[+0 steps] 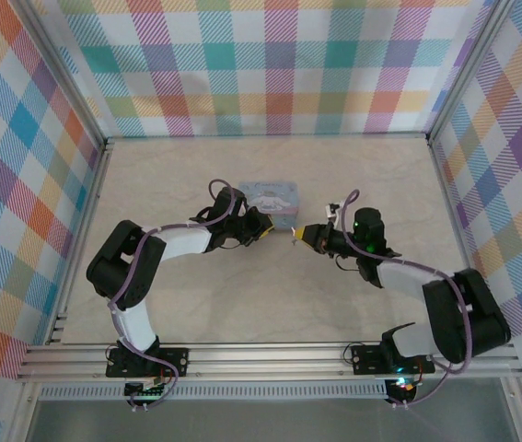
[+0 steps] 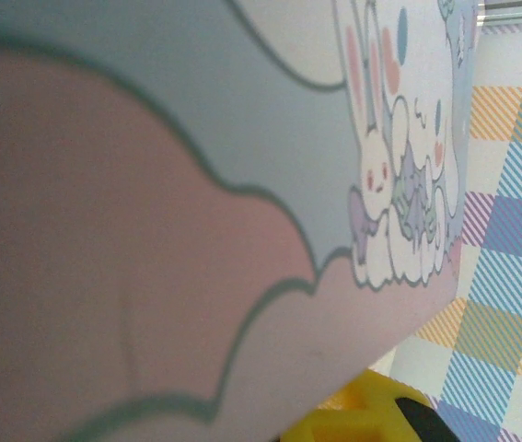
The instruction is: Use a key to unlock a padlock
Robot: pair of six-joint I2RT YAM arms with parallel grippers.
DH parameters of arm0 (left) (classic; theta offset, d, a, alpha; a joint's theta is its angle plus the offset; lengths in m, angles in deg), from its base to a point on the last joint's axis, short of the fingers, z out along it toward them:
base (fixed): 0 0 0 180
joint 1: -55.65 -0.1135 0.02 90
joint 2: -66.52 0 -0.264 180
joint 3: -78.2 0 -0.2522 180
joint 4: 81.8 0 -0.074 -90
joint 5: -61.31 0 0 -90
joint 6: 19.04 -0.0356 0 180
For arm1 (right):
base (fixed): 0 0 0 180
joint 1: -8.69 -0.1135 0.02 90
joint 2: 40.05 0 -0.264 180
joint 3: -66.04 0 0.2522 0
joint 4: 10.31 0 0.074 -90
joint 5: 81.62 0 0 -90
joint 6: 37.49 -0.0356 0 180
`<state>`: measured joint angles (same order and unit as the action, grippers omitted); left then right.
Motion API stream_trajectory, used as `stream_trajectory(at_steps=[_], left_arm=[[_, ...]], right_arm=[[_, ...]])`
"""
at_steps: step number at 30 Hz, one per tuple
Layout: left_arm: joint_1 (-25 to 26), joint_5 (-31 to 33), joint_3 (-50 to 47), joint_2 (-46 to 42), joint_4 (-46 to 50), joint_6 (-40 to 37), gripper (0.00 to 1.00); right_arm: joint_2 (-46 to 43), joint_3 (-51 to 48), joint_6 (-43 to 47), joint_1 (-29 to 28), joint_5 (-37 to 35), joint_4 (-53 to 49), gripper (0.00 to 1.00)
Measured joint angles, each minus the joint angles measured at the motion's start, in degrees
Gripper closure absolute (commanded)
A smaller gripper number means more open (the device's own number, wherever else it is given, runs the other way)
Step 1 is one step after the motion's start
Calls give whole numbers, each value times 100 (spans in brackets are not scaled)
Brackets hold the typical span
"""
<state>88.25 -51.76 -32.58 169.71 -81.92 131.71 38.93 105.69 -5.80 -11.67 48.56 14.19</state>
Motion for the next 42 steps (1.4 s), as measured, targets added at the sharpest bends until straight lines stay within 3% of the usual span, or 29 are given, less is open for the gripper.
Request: stream_trajectory(at_steps=[24, 42], left_arm=[[-4, -46, -85, -35, -542, 142, 91], [-44, -197, -267, -52, -920, 291, 91]], right_arm=[[2745, -9, -1799, -380, -9, 3495, 100], [2935, 107, -2109, -448, -155, 3893, 100]])
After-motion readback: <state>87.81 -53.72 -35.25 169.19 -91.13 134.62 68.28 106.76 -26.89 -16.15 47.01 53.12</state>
